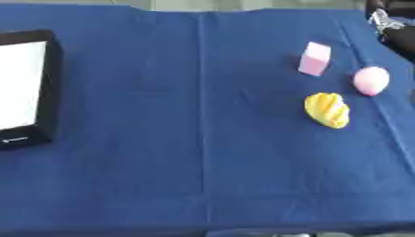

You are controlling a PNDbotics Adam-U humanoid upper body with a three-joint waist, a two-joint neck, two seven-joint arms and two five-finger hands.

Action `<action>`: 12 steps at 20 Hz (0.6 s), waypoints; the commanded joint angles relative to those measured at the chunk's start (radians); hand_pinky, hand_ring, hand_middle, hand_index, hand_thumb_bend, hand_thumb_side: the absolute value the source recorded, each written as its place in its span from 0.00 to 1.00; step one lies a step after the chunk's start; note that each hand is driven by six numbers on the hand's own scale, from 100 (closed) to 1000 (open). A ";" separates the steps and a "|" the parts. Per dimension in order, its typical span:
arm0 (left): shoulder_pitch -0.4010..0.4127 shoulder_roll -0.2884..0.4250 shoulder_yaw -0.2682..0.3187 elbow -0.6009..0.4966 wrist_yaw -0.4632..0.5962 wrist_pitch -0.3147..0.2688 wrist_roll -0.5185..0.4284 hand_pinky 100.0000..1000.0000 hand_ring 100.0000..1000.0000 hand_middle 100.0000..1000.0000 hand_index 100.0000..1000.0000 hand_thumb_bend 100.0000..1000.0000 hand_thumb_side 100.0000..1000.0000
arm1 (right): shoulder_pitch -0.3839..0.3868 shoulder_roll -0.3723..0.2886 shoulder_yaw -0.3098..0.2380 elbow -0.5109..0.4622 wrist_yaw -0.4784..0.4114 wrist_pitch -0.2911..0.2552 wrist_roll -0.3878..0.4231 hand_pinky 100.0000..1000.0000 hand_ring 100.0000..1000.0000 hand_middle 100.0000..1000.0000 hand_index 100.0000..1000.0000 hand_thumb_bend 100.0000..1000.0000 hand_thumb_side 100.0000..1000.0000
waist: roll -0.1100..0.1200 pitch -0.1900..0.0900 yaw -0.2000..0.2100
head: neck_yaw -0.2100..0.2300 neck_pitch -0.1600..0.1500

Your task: Pick up the objects with one hand, pass them to the other hand, and then place them into the box on the other side of the table.

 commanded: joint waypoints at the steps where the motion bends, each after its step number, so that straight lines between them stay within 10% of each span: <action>1: -0.007 0.033 0.012 -0.019 -0.009 -0.001 0.003 0.58 0.55 0.57 0.74 0.01 0.72 | -0.010 -0.037 -0.006 -0.025 0.008 0.001 0.002 0.60 0.71 0.72 0.71 0.33 0.17 | 0.003 -0.013 0.000 | 0.004 0.001; 12: -0.006 0.036 0.012 -0.019 -0.011 0.001 0.003 0.58 0.55 0.57 0.74 0.01 0.72 | -0.006 -0.071 0.002 -0.028 0.036 0.036 0.032 0.62 0.73 0.74 0.73 0.40 0.21 | 0.000 -0.014 0.004 | -0.001 0.005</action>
